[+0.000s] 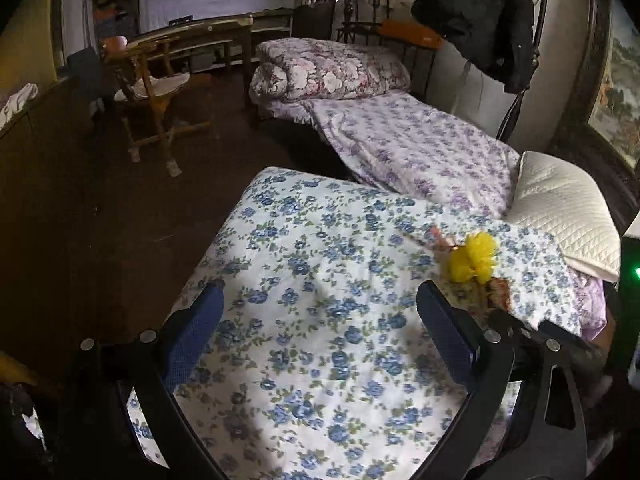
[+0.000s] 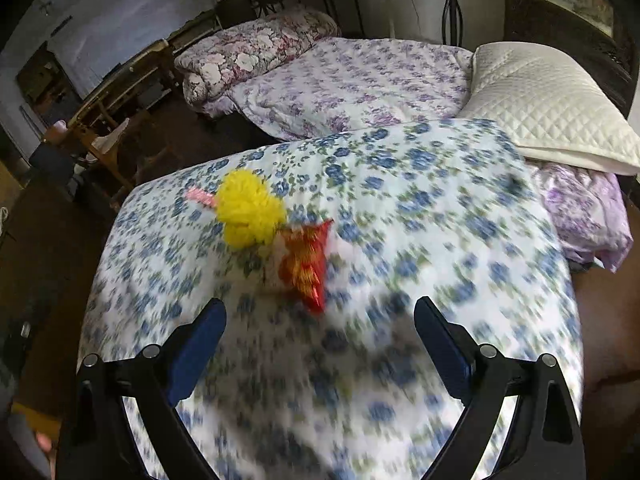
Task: Collect trash
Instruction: 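Grasp the red snack packet with the right tool, then grasp the yellow pom-pom with the left tool while the right tool holds the packet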
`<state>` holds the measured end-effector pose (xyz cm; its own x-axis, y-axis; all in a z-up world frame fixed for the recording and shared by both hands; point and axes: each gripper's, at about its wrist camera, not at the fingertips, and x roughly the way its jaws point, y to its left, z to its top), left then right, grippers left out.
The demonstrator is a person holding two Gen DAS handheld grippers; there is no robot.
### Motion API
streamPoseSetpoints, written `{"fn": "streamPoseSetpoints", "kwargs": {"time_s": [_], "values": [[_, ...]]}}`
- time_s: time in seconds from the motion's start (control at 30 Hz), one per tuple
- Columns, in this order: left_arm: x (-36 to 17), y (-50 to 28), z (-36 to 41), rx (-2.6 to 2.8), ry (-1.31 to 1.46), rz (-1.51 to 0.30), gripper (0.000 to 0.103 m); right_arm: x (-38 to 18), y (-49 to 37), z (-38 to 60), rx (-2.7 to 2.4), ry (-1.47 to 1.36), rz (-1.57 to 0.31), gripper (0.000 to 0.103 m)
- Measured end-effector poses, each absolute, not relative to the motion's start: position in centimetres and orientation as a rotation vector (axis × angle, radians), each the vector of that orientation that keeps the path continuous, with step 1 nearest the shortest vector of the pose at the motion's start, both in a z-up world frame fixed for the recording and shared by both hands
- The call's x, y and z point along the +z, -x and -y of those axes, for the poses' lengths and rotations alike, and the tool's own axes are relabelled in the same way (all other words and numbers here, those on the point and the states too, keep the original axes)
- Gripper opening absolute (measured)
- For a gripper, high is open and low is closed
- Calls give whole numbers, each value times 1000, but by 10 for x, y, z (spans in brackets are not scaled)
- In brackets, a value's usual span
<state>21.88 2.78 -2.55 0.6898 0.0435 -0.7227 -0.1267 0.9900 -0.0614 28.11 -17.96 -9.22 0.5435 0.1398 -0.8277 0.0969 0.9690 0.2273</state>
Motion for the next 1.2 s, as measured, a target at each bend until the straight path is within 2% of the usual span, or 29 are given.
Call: {"fn": "streamPoseSetpoints", "kwargs": {"time_s": [0.03,0.07,0.13,0.17,0.27,0.53,0.67,0.93,1.13,1.17,1.2], "values": [[-28,-220,-28,100,108,-810,93,-95,-285,178,29,-257,-999,84],[-29,-221,-29,97,112,-815,93,-99,-290,175,32,-254,-1010,75],[-29,-222,-25,73,129,-824,93,-99,-297,171,20,-228,-996,69],[-28,-223,-22,65,128,-823,93,-100,-300,170,15,-217,-995,63],[-24,-220,-9,56,83,-800,93,-99,-307,168,38,-206,-998,30],[-29,-234,17,-2,38,-794,93,-75,-237,185,52,-295,-1011,30],[-35,-257,45,-80,13,-808,93,-81,-200,193,29,-318,-1019,30],[-59,-298,100,-205,-60,-866,93,-100,-199,205,25,-347,-1047,30],[-77,-322,107,-218,-44,-900,92,-102,-197,207,37,-347,-1037,30],[-81,-323,107,-219,-41,-904,80,-102,-197,206,38,-345,-1036,30],[-85,-324,107,-223,-48,-917,50,-102,-198,207,38,-341,-1036,30]]}}
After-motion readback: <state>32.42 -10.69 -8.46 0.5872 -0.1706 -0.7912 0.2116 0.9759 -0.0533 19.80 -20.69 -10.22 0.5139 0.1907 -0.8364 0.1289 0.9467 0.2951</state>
